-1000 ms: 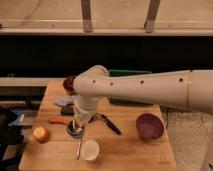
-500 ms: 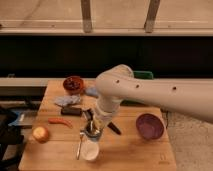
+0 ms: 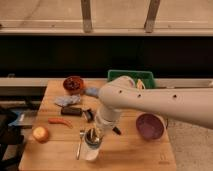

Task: Stack cups on top of each other

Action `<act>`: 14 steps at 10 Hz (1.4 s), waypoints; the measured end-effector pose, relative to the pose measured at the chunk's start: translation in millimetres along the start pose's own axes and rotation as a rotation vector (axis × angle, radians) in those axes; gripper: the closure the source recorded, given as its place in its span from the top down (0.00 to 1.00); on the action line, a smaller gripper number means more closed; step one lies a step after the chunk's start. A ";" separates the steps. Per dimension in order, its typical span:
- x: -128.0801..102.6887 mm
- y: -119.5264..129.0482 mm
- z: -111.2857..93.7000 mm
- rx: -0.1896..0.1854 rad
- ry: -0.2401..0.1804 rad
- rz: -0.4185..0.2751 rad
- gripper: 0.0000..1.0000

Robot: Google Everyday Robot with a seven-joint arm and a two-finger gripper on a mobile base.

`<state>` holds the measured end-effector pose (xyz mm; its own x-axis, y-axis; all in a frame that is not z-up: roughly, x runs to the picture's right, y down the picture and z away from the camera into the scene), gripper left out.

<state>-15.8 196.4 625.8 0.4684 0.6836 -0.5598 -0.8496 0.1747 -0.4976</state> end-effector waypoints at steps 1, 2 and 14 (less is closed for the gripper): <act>-1.3 2.6 3.6 -0.003 0.001 -0.003 0.00; -2.8 5.8 7.5 -0.008 0.002 -0.007 0.00; -3.1 14.4 49.0 -0.066 0.029 -0.011 0.80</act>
<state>-41.3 231.5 652.8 0.4850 0.6612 -0.5724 -0.8270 0.1339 -0.5461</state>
